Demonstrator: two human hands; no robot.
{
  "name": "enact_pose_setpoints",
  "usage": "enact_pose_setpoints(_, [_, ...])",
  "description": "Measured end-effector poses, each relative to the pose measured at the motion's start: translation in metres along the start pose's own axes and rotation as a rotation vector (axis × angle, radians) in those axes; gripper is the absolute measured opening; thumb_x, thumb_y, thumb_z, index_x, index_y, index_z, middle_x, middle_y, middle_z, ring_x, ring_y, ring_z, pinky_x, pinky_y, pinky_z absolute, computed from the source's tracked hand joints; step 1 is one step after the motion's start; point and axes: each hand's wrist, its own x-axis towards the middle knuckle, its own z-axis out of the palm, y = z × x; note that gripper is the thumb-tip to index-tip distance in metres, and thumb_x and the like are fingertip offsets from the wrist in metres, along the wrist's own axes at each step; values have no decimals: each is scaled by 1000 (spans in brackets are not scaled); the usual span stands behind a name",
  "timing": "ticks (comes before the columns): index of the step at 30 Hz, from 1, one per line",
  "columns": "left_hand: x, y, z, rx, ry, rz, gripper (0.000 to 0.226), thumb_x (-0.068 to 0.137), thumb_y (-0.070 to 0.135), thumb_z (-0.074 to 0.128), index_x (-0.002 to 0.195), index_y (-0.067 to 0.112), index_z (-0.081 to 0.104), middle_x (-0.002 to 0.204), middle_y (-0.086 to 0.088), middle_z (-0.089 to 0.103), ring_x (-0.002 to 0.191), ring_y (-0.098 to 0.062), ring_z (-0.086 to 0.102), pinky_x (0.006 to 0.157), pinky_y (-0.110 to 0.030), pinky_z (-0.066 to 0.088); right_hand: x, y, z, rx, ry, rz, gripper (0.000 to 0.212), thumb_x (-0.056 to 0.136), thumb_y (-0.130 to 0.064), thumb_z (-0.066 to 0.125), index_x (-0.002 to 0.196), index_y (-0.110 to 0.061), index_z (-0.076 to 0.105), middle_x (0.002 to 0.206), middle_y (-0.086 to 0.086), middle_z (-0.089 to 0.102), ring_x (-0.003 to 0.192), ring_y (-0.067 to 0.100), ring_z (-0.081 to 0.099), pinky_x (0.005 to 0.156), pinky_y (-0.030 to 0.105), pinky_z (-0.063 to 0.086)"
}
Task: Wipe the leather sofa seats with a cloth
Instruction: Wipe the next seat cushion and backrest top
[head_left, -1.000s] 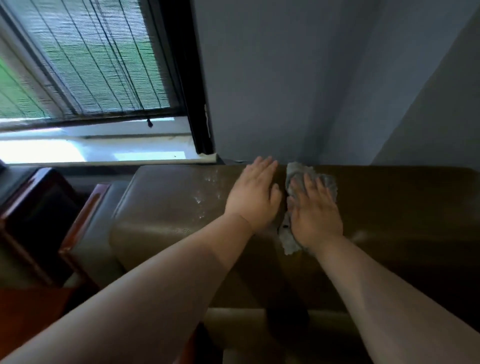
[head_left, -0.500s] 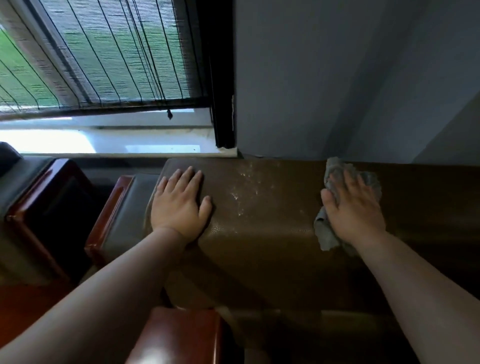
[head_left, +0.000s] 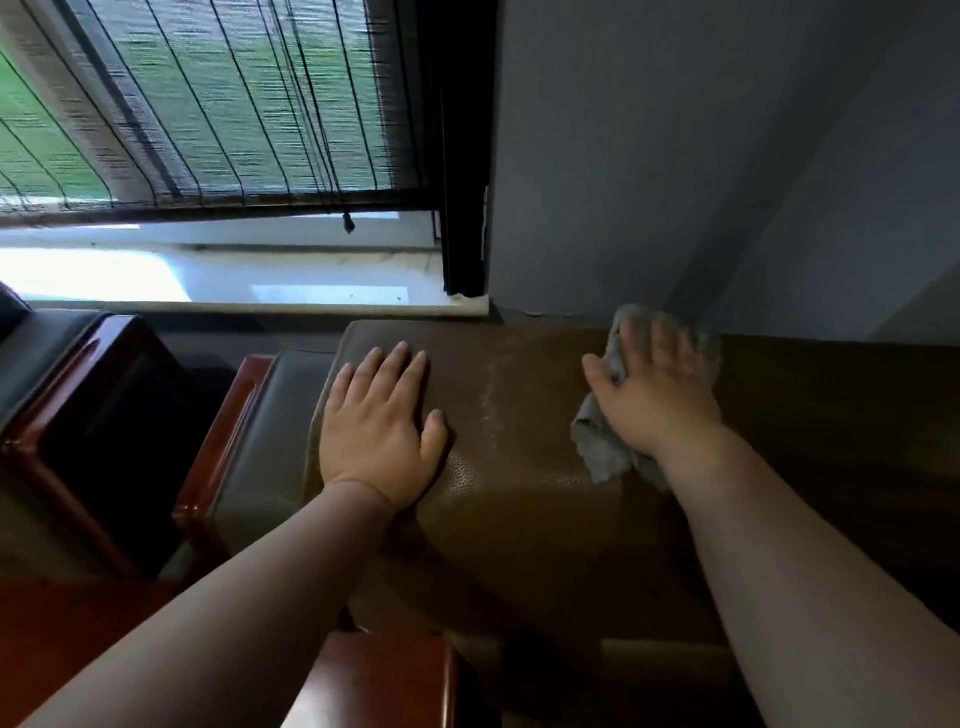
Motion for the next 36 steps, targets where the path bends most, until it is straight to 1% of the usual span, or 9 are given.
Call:
enact_pose_setpoints(7, [-1,-2,0,-17,-5,34,79,97,58,8,167,26,26,174,1,20,162,-20,11,132,-43,4,-43,-123,22,-29,-46,-622,62,107,-60,9,165,-41,1,173,-7,-12,159,21,-15,128,42,-10])
enact_pose_setpoints(9, [-1,-2,0,-21,-9,24,79,95,57,11,166,26,27,174,2,21,162,-20,12,132,-43,4,-20,-102,16,-66,-53,-587,60,108,-56,8,165,-38,1,173,-6,-11,159,20,-12,128,41,-8])
enact_pose_setpoints(13, [0,0,-2,-11,-10,4,79,95,58,10,167,28,23,175,4,17,162,-19,9,132,-43,2,33,-66,-3,-35,-51,-210,61,108,-56,5,166,-36,7,175,-1,3,160,28,1,129,46,-4])
enact_pose_setpoints(17, [-2,-2,-1,-23,-33,31,79,95,56,10,168,27,20,175,2,15,162,-20,7,132,-44,3,-15,-114,14,-19,-38,-506,58,109,-55,10,165,-40,1,174,-6,-6,160,25,-8,129,44,-7])
enact_pose_setpoints(20, [0,-3,0,-39,-43,34,79,95,54,11,168,27,20,175,2,15,162,-20,7,132,-44,2,-57,-103,21,-48,-35,-680,57,109,-53,11,163,-43,-2,172,-12,-12,159,16,-14,128,38,-9])
enact_pose_setpoints(24, [-1,-2,-3,-25,-37,18,80,93,54,9,168,28,21,175,3,16,162,-20,8,132,-45,4,-48,-35,11,-58,22,-388,59,108,-53,9,164,-40,1,173,-9,-8,160,18,-8,125,34,-7])
enact_pose_setpoints(28, [-1,-1,-4,-28,-47,29,81,93,55,5,168,28,18,176,3,13,162,-20,6,132,-45,3,-54,-39,16,-7,48,-93,63,105,-58,3,165,-39,-1,174,-3,-7,160,27,-6,130,48,-1])
enact_pose_setpoints(33, [-3,-4,-7,-46,-79,30,74,98,48,12,168,25,15,176,-1,8,163,-21,3,132,-46,3,-84,-132,41,-40,71,-299,62,105,-57,7,164,-39,-6,173,-1,-12,159,31,-14,128,49,-7])
enact_pose_setpoints(36, [-9,-6,-26,-203,-76,64,62,106,38,25,166,23,27,175,-2,17,162,-18,9,132,-41,1,-83,-120,38,-43,54,-395,61,106,-58,9,164,-41,-3,174,-4,-10,159,26,-12,129,47,-3])
